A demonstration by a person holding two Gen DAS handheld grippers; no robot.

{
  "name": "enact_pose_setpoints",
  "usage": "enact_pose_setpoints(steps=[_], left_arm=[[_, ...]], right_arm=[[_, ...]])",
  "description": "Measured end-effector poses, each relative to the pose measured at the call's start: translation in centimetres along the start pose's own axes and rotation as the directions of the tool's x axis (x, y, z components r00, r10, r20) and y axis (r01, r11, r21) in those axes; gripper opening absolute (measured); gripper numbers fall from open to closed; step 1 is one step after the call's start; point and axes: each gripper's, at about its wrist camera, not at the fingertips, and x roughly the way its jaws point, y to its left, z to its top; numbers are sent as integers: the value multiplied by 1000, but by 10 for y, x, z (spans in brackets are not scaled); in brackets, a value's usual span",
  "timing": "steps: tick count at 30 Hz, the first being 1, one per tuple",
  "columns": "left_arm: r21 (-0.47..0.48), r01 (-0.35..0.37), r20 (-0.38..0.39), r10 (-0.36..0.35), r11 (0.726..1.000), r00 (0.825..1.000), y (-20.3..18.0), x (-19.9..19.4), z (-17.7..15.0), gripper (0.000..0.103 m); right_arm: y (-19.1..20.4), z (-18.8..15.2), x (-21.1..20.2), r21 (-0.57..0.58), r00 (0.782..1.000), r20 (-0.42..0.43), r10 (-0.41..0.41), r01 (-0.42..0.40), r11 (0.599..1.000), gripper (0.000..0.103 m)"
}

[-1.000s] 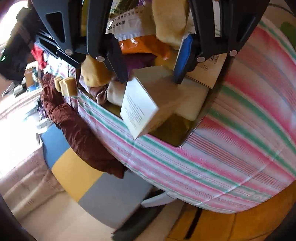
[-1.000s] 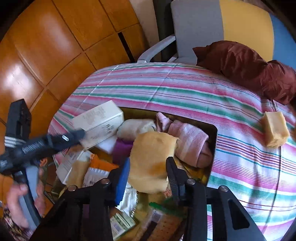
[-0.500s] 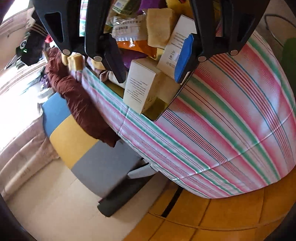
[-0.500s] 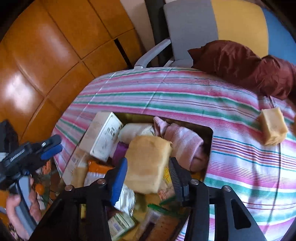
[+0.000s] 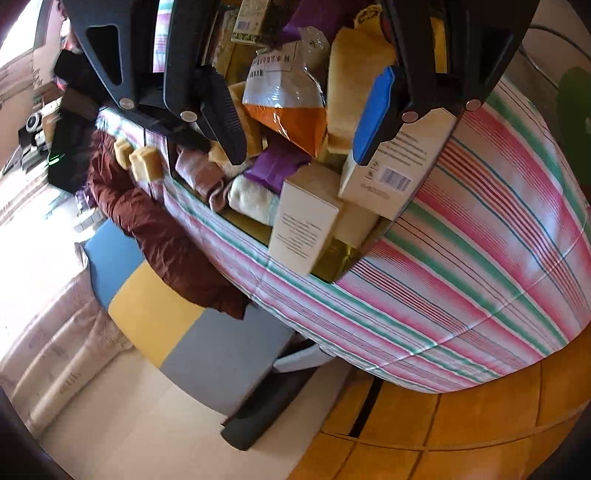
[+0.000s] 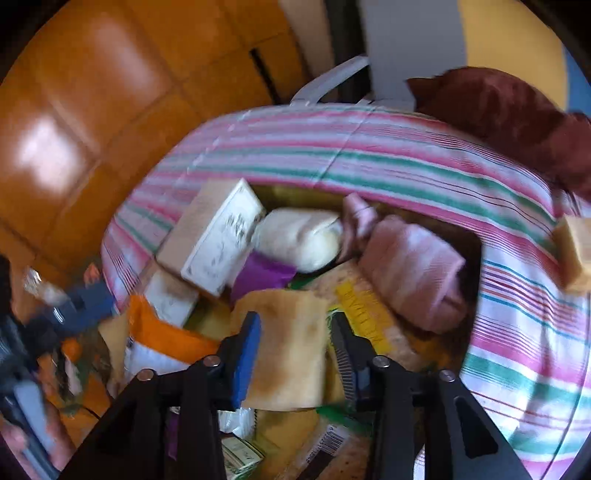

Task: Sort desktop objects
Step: 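Move both open tools back from the tray to the remaining sponges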

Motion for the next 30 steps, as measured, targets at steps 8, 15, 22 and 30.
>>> enact_pose_setpoints(steps=[8, 15, 22, 30], left_arm=[[-8, -37, 1, 37, 999, 999, -10, 1, -6, 62], [108, -72, 25, 70, 992, 997, -57, -1, -19, 64], [195, -36, -21, 41, 980, 999, -110, 13, -38, 64], [306, 44, -114, -9, 951, 993, -175, 40, -71, 64]], right_arm=[[-9, -7, -56, -26, 988, 143, -65, 69, 997, 49], [-35, -27, -74, 26, 988, 142, -59, 56, 998, 49], [-65, -40, -103, 53, 976, 176, -125, 117, 992, 49], [-117, -51, -141, 106, 949, 203, -241, 223, 969, 55]])
